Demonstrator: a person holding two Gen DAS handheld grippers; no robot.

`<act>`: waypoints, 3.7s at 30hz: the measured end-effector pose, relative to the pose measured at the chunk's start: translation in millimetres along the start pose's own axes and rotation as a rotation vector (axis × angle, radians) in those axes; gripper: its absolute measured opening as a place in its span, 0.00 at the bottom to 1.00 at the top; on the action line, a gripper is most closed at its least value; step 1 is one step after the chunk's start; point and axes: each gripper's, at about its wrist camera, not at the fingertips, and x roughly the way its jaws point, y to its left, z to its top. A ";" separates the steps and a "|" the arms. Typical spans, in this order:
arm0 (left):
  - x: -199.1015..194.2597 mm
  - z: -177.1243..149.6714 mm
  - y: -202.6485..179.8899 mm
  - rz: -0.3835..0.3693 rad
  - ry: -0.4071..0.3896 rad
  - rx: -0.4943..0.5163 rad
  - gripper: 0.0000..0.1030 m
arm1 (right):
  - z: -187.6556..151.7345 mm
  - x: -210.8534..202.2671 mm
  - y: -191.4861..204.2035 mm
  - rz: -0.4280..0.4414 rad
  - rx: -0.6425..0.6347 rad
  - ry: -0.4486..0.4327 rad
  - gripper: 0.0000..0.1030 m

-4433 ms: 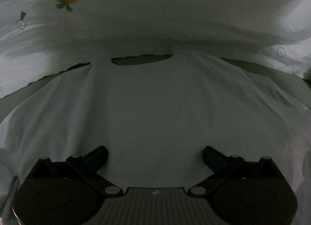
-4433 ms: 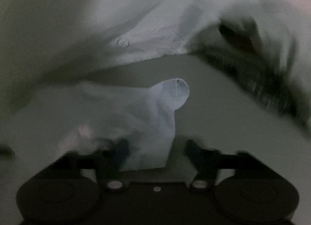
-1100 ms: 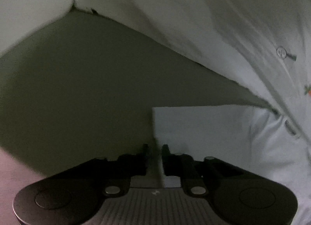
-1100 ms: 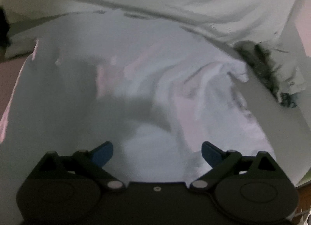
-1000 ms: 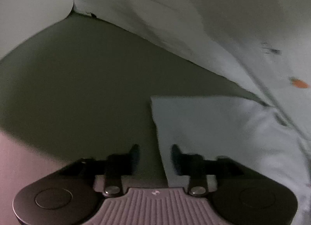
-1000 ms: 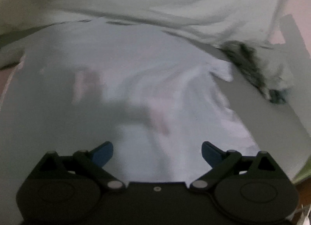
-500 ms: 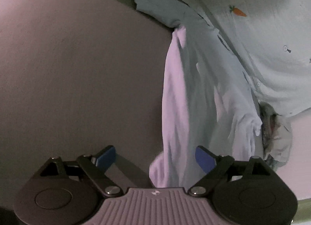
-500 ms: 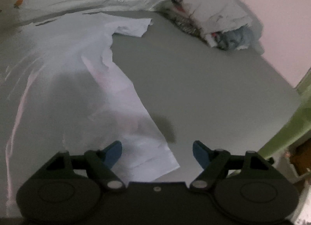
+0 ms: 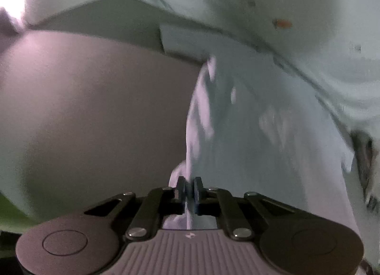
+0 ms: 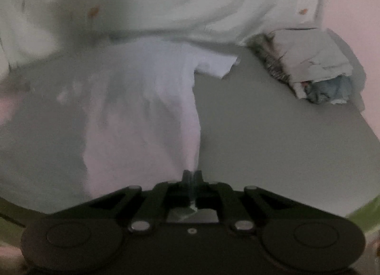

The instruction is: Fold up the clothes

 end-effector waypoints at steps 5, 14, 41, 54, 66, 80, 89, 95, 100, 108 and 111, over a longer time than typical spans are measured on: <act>12.5 -11.0 22.3 0.144 0.043 0.017 0.08 | -24.2 34.9 -2.2 -0.004 -0.017 0.170 0.05; 14.5 -43.0 25.2 0.118 0.084 0.020 0.33 | -28.1 36.1 0.1 -0.014 -0.047 0.151 0.48; 54.9 -21.3 19.9 -0.121 0.178 0.053 0.84 | -10.2 84.5 110.9 0.041 -0.224 0.219 0.89; 55.1 5.8 43.3 -0.439 0.256 0.189 0.14 | -7.6 67.1 230.8 -0.008 -0.413 0.170 0.89; 86.7 63.3 146.9 -0.430 0.353 -0.050 0.29 | -9.2 25.7 348.1 0.036 -0.608 0.007 0.88; 115.9 114.5 162.1 -0.426 0.393 0.087 0.49 | -11.1 11.8 412.8 0.087 -0.569 -0.026 0.13; 121.6 116.1 163.1 -0.446 0.413 0.119 0.55 | 1.4 7.6 337.5 0.649 0.142 0.051 0.07; 119.9 115.5 167.9 -0.449 0.411 0.119 0.62 | -10.6 10.9 383.3 0.449 -0.157 0.165 0.62; 121.4 116.4 168.6 -0.451 0.415 0.111 0.63 | -8.2 9.4 418.5 0.439 -0.311 0.110 0.75; 118.1 131.6 165.5 -0.403 0.333 0.147 0.71 | -24.4 40.7 454.9 0.225 -0.525 0.179 0.11; 121.2 143.5 165.6 -0.387 0.303 0.146 0.76 | -14.6 37.7 443.9 0.246 -0.443 0.158 0.08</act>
